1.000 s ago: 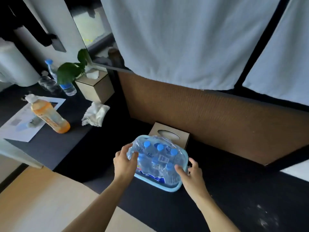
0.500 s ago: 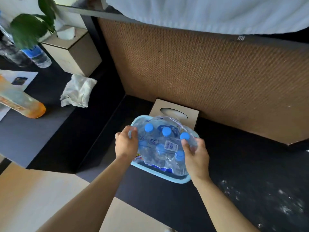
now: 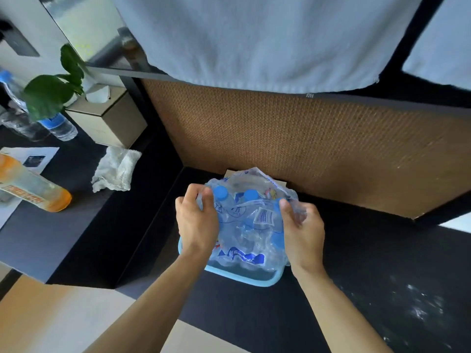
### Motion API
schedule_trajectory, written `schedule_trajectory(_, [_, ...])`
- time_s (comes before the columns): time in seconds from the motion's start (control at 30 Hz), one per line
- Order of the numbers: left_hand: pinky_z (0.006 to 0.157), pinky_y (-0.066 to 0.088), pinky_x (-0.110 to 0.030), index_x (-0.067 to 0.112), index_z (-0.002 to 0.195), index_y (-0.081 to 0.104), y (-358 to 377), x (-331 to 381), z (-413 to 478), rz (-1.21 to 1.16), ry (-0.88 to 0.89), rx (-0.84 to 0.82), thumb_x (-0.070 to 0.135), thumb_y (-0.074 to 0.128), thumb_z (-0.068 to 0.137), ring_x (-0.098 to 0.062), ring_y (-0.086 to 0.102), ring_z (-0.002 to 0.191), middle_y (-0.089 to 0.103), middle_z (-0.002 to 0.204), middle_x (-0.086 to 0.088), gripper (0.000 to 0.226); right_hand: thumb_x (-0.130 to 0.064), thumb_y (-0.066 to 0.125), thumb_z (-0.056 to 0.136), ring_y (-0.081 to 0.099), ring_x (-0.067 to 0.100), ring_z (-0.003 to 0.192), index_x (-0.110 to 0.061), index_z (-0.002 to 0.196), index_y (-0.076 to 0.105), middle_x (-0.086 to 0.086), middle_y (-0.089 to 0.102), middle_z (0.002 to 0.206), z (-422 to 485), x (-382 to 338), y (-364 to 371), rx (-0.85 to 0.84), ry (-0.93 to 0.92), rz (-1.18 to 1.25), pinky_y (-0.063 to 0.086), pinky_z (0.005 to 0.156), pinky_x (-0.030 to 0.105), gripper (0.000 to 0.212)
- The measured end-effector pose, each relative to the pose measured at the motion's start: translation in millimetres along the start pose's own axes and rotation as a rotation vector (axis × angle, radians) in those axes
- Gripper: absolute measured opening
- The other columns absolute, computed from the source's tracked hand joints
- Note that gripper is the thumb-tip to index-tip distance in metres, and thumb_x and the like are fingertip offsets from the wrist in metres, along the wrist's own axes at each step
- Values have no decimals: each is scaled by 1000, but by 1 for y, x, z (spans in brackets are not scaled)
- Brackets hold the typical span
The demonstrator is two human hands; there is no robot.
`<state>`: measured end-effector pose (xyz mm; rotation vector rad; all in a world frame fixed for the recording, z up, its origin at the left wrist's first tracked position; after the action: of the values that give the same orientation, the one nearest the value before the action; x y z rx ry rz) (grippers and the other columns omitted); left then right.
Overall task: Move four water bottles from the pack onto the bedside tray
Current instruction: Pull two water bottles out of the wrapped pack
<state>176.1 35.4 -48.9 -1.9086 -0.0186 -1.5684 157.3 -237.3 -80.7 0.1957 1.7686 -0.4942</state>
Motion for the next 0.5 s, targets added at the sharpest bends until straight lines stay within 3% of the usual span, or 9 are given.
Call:
schedule_trajectory(0.17, [70, 42, -23, 28, 88, 60, 11, 79, -34, -94, 128, -21, 35, 51, 105, -20, 61, 94, 65, 106, -13, 20, -50, 69, 89, 69, 7, 99, -33, 96, 61, -8, 73, 102, -6, -43, -62, 64, -48, 110, 55, 88, 29, 20])
schedule_trajectory(0.27, [76, 47, -31, 32, 84, 57, 37, 107, -57, -132, 186, -51, 36, 51, 105, -24, 61, 94, 66, 102, -13, 22, -51, 69, 88, 67, 6, 99, -34, 95, 61, -8, 71, 103, -1, -52, -108, 116, -66, 115, 52, 86, 25, 21])
schedule_trajectory(0.4, [81, 54, -53, 36, 81, 56, 92, 111, -88, -181, 191, -126, 45, 49, 100, -34, 59, 93, 64, 93, -10, 22, -49, 69, 90, 68, 10, 98, -31, 98, 62, -4, 71, 103, 13, -35, -169, 157, -52, 81, 51, 84, 25, 21])
schedule_trajectory(0.5, [75, 50, -50, 36, 79, 55, 141, 90, -112, -176, 134, -170, 43, 50, 100, -27, 52, 81, 55, 80, 1, 23, -46, 68, 91, 69, 13, 97, -21, 105, 63, -4, 71, 100, 25, -6, -209, 179, -37, 14, 56, 86, 32, 30])
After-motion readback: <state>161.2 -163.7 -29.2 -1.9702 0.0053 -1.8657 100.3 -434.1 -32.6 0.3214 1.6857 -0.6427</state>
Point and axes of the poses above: each hand's wrist, its own z-axis towards the middle knuckle, its own y-axis out of the palm, x = y × z, the point moved 10 cm from there along z, towards the middle knuckle
